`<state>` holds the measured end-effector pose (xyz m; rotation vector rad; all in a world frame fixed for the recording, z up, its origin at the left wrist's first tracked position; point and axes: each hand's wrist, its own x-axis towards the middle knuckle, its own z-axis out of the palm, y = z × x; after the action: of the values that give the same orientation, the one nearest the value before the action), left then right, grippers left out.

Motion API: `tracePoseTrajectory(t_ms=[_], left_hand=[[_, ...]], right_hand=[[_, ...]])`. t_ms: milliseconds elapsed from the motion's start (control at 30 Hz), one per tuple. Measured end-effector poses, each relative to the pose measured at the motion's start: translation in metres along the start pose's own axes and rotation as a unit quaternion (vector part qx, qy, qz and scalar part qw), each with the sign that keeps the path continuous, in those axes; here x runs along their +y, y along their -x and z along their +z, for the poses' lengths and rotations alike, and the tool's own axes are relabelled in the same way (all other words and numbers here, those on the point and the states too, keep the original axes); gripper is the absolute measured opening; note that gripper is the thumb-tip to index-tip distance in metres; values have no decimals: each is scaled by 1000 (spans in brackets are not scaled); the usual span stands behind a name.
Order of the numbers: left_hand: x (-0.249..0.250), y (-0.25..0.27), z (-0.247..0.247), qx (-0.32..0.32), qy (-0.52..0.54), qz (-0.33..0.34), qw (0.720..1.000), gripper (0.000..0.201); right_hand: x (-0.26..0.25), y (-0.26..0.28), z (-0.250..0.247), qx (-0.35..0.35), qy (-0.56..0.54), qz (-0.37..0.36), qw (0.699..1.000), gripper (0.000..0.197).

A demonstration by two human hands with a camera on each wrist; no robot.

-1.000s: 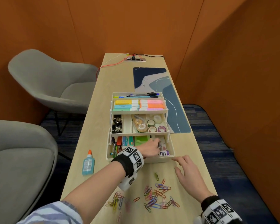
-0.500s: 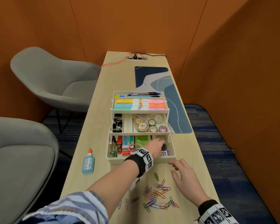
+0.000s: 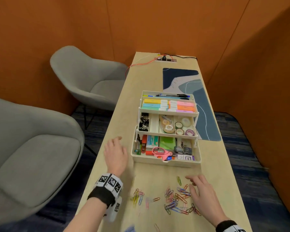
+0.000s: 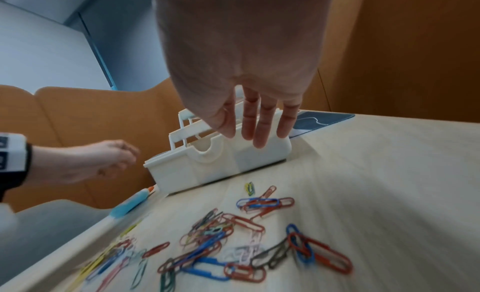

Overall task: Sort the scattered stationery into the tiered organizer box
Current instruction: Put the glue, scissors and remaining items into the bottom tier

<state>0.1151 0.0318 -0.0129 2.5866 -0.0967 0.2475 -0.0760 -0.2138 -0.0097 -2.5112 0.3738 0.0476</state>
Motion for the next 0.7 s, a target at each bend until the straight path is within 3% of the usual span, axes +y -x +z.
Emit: tracePoseTrajectory(t_ms=[33, 100, 167, 267, 367, 500, 600, 700], left_hand=[[-15, 0, 2, -12, -44, -44, 998, 35], [-33, 4, 9, -95, -126, -96, 983, 50], [-44, 12, 21, -161, -176, -103, 966, 60], [-48, 16, 30, -177, -193, -113, 959, 53], [-46, 14, 26, -191, -26, -160, 968, 50], [-37, 23, 2, -174, 175, -220, 944, 50], [-21, 40, -15, -129, 223, -171, 951, 52], [13, 50, -32, -101, 219, -32, 970, 53]], right_hand=[[0, 2, 3, -5, 5, -4, 1000, 27], [1, 4, 9, -10, 11, -16, 1000, 25], [2, 6, 11, -21, 16, -15, 1000, 24], [2, 7, 8, -33, 19, -16, 999, 23], [3, 10, 4, -35, 15, -15, 999, 22], [7, 18, 6, -45, 17, -11, 999, 22], [8, 22, 9, -52, 19, -15, 998, 22], [8, 24, 10, -52, 14, -21, 998, 23]])
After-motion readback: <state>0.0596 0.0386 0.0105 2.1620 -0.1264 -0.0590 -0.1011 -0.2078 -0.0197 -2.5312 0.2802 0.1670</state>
